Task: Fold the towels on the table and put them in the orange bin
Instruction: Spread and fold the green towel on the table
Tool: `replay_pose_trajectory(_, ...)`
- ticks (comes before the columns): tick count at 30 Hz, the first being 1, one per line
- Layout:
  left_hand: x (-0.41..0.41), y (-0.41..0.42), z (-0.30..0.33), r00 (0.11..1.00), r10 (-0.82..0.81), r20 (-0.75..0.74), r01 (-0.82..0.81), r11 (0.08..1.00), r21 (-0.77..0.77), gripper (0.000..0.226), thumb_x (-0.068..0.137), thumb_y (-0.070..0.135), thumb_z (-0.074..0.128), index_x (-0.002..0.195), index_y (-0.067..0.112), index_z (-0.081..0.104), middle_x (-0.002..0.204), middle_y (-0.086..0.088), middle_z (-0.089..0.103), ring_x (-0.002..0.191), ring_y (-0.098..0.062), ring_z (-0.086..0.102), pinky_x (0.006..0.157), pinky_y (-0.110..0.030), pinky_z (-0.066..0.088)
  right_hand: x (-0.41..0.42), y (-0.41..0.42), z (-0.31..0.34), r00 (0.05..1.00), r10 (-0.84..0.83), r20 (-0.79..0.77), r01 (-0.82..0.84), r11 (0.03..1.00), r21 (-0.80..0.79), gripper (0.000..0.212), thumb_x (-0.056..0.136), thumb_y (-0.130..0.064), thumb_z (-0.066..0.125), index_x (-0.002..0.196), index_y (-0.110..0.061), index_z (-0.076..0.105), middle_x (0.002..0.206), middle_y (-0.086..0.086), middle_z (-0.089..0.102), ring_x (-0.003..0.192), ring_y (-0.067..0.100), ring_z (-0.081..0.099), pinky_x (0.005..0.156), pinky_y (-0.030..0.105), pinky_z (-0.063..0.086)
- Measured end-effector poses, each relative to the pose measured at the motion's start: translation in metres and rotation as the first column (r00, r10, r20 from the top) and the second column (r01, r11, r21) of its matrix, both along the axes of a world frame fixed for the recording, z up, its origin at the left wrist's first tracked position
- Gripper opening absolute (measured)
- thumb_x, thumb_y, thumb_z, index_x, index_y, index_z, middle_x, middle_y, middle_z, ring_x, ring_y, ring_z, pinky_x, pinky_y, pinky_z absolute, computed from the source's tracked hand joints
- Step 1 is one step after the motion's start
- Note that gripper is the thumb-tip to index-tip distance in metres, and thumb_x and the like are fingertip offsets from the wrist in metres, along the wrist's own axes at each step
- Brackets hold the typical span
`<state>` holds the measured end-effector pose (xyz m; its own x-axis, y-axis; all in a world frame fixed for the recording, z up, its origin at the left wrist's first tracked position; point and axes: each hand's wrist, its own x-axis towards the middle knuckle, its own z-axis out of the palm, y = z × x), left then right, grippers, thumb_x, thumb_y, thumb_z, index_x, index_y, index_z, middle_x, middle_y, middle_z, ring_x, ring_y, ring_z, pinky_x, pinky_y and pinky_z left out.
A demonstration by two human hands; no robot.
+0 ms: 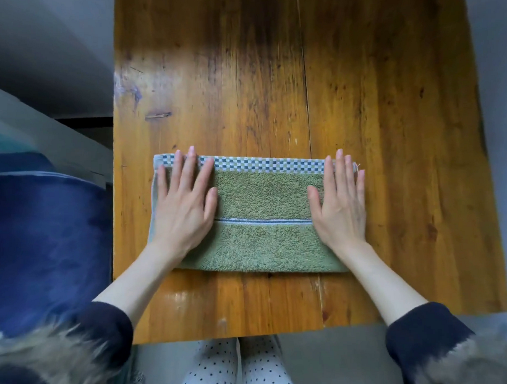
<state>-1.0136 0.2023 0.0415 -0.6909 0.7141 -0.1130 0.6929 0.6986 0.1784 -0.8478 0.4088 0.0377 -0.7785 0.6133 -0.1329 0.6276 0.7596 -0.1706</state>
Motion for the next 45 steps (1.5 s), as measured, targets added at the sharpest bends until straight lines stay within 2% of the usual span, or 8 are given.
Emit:
replay_pose_trajectory(7,-0.004,0.008,-0.011,0.999,-0.04,-0.011,0.04,0.999,-0.004,0.056,0.095,0.04,0.025,0.146,0.018,0.029,0.155,-0.01,0.02,0.144,-0.029,0.013,0.116,-0.051,0.005,-0.004,0.004,-0.007,0.999,0.012,0.041,-0.012,1.0,0.003,0.063,0.097,-0.044,0.018,0.148,-0.009,0.003,0.154,0.004,-0.007,0.143,0.016,-0.01,0.117,0.04,-0.009)
replay_pose_trajectory(12,0.0,-0.007,0.006,0.999,0.011,0.047,-0.019,0.984,0.18,0.046,0.098,0.02,0.031,0.143,0.01,0.034,0.154,-0.015,0.021,0.144,-0.031,0.011,0.116,-0.051,0.01,-0.006,-0.023,0.011,0.999,0.033,0.023,-0.032,0.998,-0.056,0.062,0.096,-0.045,0.012,0.147,-0.014,-0.003,0.155,0.004,-0.008,0.144,0.019,-0.01,0.116,0.043,-0.012)
replay_pose_trajectory(15,0.012,-0.029,0.017,0.964,0.263,0.048,-0.266,0.933,0.243,0.046,0.089,-0.003,0.046,0.134,0.005,0.045,0.146,-0.02,0.034,0.135,-0.039,0.029,0.108,-0.054,0.027,-0.008,-0.063,0.018,0.984,0.178,0.027,-0.174,0.978,-0.119,0.061,0.096,-0.043,0.015,0.147,-0.016,-0.005,0.155,0.004,-0.012,0.145,0.02,-0.01,0.116,0.045,-0.012)
replay_pose_trajectory(20,0.029,-0.061,0.027,0.75,0.65,0.127,-0.661,0.745,0.092,0.035,0.089,0.029,0.059,0.116,0.008,0.056,0.115,-0.021,0.048,0.106,-0.04,0.042,0.086,-0.052,0.035,-0.009,-0.107,0.016,0.926,0.374,0.04,-0.368,0.923,-0.115,0.057,0.096,-0.042,0.026,0.146,-0.014,0.017,0.155,0.006,0.013,0.144,0.026,0.01,0.115,0.056,0.005)
replay_pose_trajectory(25,0.042,-0.07,0.021,0.698,0.692,0.185,-0.693,0.718,-0.068,0.041,0.085,0.042,0.061,0.107,0.007,0.058,0.11,-0.018,0.045,0.103,-0.036,0.04,0.086,-0.049,0.035,-0.008,-0.105,0.004,0.91,0.403,0.102,-0.395,0.914,-0.086,0.058,0.094,-0.046,0.027,0.145,-0.017,0.024,0.154,0.004,0.018,0.142,0.027,0.015,0.112,0.053,0.008)
replay_pose_trajectory(33,0.035,-0.06,0.022,0.722,0.666,0.188,-0.668,0.741,-0.063,0.034,0.09,0.034,0.056,0.101,0.003,0.058,0.113,-0.015,0.047,0.104,-0.035,0.041,0.084,-0.046,0.035,-0.017,-0.105,-0.003,0.91,0.397,0.118,-0.396,0.918,-0.035,0.059,0.09,-0.046,0.031,0.143,-0.018,0.032,0.152,0.004,0.024,0.141,0.027,0.02,0.11,0.055,0.013)
replay_pose_trajectory(38,-0.001,-0.056,0.033,0.707,0.63,0.321,-0.678,0.733,0.055,0.021,0.092,0.033,0.049,0.094,0.012,0.048,0.093,-0.01,0.06,0.087,-0.034,0.054,0.076,-0.043,0.044,-0.053,-0.099,-0.001,0.916,0.385,0.117,-0.385,0.923,-0.018,0.06,0.091,-0.046,0.029,0.144,-0.018,0.034,0.153,0.005,0.026,0.142,0.026,0.022,0.115,0.055,0.008)
replay_pose_trajectory(45,-0.058,-0.052,0.045,0.427,0.583,0.691,-0.852,0.517,0.09,0.034,0.087,0.024,0.063,0.118,0.012,0.057,0.09,0.002,0.06,0.081,-0.011,0.057,0.071,-0.02,0.047,-0.087,-0.094,0.007,0.944,0.328,0.038,-0.326,0.943,-0.062,0.058,0.097,-0.046,0.025,0.149,-0.023,0.013,0.156,0.001,-0.001,0.145,0.022,-0.003,0.114,0.052,-0.008)
